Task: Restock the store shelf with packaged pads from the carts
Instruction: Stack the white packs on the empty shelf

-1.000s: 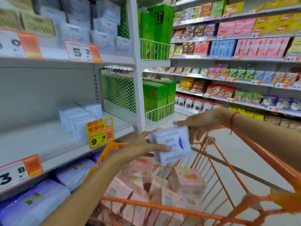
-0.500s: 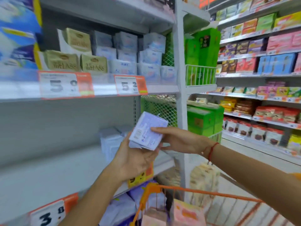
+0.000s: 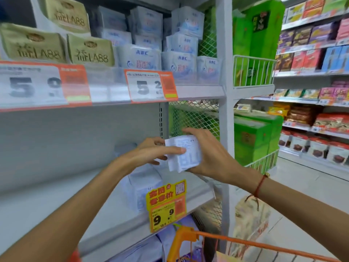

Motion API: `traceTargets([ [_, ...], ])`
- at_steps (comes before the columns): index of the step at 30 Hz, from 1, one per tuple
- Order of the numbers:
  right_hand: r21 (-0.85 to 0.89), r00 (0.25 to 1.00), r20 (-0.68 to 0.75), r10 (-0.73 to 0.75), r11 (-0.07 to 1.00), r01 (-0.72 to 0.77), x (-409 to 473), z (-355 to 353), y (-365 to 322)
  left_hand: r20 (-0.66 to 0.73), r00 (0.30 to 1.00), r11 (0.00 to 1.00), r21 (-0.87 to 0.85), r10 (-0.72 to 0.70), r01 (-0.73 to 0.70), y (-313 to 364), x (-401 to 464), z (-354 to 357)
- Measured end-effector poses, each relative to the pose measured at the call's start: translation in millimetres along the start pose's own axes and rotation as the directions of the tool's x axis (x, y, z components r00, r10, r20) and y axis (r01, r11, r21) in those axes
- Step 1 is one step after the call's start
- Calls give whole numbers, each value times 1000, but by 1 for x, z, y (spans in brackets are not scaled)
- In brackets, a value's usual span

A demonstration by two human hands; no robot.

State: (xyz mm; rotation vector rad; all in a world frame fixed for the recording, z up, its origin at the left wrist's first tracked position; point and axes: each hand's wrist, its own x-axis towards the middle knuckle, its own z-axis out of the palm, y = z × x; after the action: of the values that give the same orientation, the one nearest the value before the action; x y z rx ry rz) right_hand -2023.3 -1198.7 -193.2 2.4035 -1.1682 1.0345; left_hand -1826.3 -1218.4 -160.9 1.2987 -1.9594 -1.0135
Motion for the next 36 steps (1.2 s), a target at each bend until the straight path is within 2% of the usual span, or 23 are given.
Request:
traceTargets([
  [2,0,998,-29,-54,999,54,4,5,8,2,1000,999,30,19,-19,-2,10,-2],
  [4,-79,995,-72,-73,995,67,11,14,18,-34,999,999,-13,38,-39,-1,25,-4],
  [6,-141,994,-107,23,989,-38,22,25,31,-91,994,997,-43,66,-71,-1,46,-8],
  [7,-112,991,-63,117,986,-124,27,32,38,-121,989,997,6,82,-82,-4,57,-9],
  [9,43,954,138,264,961,-273,34,45,51,-166,983,985,165,85,-57,-14,77,-7],
  [11,96,918,272,288,941,-323,35,62,65,-141,987,962,270,72,-31,-34,91,2],
  [15,65,889,348,297,939,-339,21,102,83,-20,1000,945,327,-8,14,-81,105,15],
  [17,72,892,352,284,942,-328,20,115,86,-7,1000,870,492,-10,12,-93,109,14],
  [20,73,890,406,210,963,-260,29,126,85,-69,993,683,730,97,-16,-84,105,12],
  [23,60,877,448,172,973,-222,36,129,78,-2,999,595,803,45,-25,-74,105,7],
  [25,46,866,459,197,968,-245,38,126,74,48,999,568,823,-12,-32,-70,105,5],
  [27,46,855,449,258,949,-310,38,116,68,64,998,626,779,-22,-36,-66,101,1],
  [31,65,869,390,304,932,-356,30,80,61,-26,999,803,596,38,-15,-55,80,-11],
  [36,3,790,542,287,939,-343,4,18,38,-71,986,897,429,150,-105,-31,26,-10],
])
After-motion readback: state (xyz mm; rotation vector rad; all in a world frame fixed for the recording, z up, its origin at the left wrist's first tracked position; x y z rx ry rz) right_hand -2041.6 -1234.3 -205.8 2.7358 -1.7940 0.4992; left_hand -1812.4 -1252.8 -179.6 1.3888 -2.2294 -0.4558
